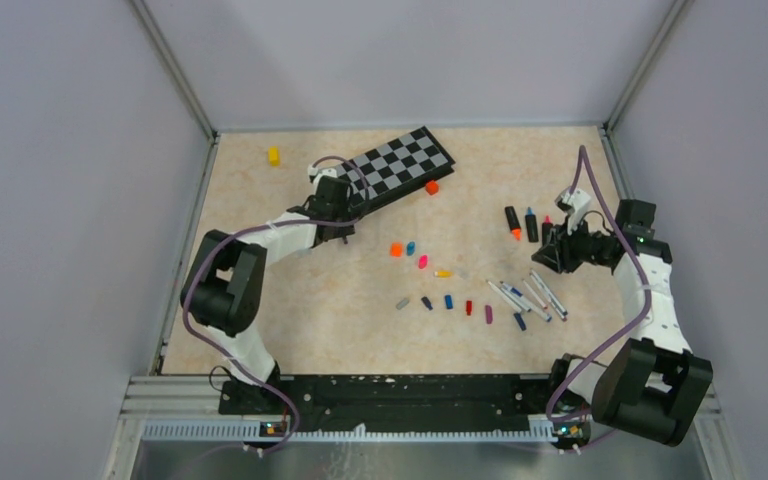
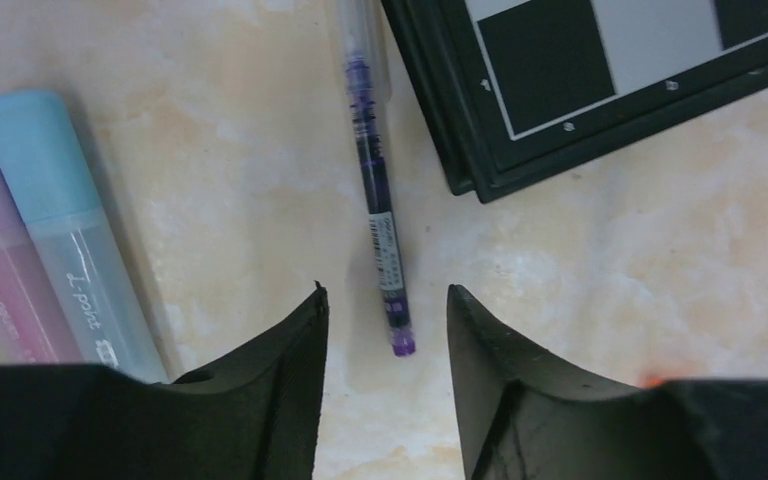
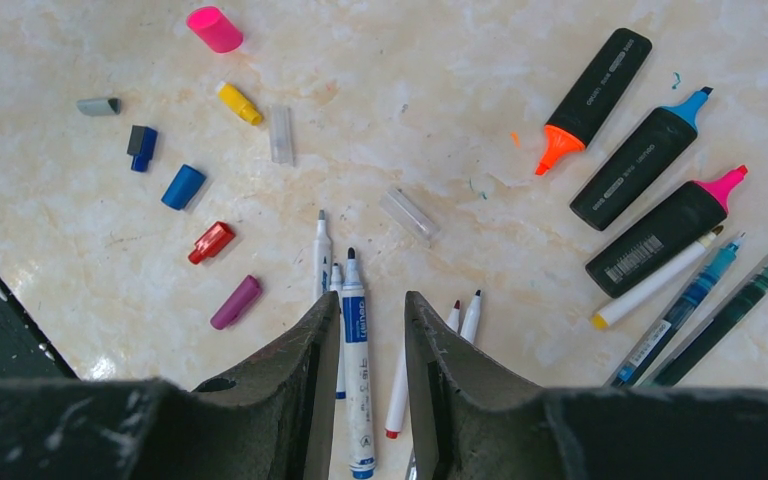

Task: Open the pen caps
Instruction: Pick up the pen from the center of the board.

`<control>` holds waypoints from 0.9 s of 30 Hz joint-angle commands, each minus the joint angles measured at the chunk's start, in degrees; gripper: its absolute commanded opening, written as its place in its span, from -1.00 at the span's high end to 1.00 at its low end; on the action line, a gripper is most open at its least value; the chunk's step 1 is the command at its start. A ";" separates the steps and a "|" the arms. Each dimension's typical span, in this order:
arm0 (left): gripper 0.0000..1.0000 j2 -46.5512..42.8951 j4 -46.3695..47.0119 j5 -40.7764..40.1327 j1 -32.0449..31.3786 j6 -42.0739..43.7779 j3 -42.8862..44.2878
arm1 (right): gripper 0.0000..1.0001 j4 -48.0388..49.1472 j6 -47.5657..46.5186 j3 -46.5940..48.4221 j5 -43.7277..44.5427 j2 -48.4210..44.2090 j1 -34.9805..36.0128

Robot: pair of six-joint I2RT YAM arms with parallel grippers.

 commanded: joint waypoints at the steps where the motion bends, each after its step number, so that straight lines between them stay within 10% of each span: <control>1: 0.03 2.76 -1.10 0.03 1.43 0.95 4.12 | 0.42 0.97 -1.59 0.02 -1.05 -0.17 -0.53; 27: 0.59 12.25 -7.45 -1.57 2.42 4.05 12.21 | 0.42 0.58 -1.92 0.13 -1.14 -0.32 -0.57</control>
